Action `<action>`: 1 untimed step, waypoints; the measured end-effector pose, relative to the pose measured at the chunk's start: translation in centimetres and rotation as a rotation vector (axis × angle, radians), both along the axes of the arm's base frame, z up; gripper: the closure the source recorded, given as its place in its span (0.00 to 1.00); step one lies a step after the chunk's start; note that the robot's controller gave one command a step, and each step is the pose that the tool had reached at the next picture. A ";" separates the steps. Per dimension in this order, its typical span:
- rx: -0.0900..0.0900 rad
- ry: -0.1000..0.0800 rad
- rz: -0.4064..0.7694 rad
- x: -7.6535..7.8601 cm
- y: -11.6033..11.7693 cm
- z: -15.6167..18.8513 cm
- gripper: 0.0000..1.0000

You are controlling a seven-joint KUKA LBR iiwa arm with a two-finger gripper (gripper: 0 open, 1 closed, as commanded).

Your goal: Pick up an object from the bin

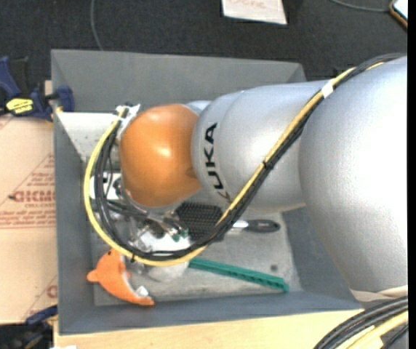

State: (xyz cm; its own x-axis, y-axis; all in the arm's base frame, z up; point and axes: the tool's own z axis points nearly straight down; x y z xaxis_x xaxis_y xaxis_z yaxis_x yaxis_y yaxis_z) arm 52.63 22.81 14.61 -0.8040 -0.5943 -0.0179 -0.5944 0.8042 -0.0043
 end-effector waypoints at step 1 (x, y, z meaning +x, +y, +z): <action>-0.003 0.000 0.189 -3.4 -0.5 -8.0 0.00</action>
Offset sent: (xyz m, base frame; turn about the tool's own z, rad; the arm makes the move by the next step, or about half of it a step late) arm -0.0269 -0.0072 -0.0761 -0.4054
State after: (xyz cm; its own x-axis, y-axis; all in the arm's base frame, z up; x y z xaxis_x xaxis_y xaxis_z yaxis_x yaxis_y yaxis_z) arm 49.22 22.29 6.64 -0.6783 -0.7346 -0.0161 -0.7346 0.6785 -0.0063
